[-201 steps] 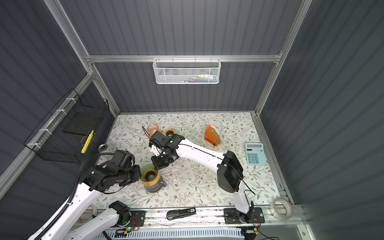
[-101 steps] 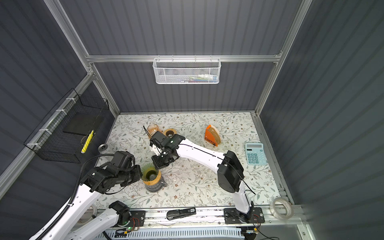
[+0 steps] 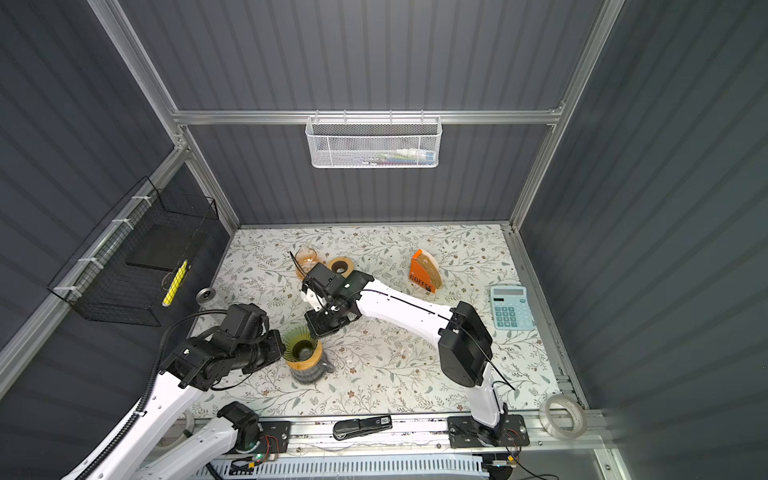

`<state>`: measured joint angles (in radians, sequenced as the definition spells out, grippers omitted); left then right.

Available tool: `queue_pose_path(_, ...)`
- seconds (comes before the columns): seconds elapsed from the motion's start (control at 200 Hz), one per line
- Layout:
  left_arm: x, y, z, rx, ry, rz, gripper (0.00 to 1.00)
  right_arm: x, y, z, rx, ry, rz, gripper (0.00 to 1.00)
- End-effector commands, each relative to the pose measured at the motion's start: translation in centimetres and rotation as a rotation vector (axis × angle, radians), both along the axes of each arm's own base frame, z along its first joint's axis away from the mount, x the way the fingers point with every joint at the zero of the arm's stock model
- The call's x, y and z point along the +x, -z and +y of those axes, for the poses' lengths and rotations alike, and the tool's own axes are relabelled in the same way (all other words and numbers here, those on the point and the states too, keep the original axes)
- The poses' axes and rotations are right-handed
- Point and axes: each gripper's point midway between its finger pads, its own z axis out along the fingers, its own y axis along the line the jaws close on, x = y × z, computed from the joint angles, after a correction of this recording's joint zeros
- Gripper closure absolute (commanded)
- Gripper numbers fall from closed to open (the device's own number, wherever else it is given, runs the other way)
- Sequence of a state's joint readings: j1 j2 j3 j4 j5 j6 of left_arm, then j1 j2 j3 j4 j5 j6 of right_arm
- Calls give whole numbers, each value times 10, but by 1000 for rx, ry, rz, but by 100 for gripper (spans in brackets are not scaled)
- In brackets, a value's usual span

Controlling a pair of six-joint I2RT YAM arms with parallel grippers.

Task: Place the coffee filter in the dripper

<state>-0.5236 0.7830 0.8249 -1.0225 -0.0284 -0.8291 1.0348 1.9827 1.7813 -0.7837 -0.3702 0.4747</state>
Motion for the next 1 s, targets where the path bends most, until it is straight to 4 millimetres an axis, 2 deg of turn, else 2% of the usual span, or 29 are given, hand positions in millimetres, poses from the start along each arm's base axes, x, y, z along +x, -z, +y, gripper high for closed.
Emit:
queue_pose_path(0.0,-25,46,6,67,35,178,100,-22,59,-5,-122,-74,39,98)
queue_pose_path(0.395,-28,53,6,70,36,195,100,-19,79,-12,-192,-70,-16,98)
queue_pose_path(0.695,-28,58,5,67,36,207,100,-22,86,-13,-223,-84,-40,99)
queue_pose_path(0.861,-26,50,5,70,41,191,100,-24,79,-10,-205,-90,-36,99)
queue_pose_path(0.991,-21,36,6,80,42,167,100,-23,63,-5,-171,-91,-42,99)
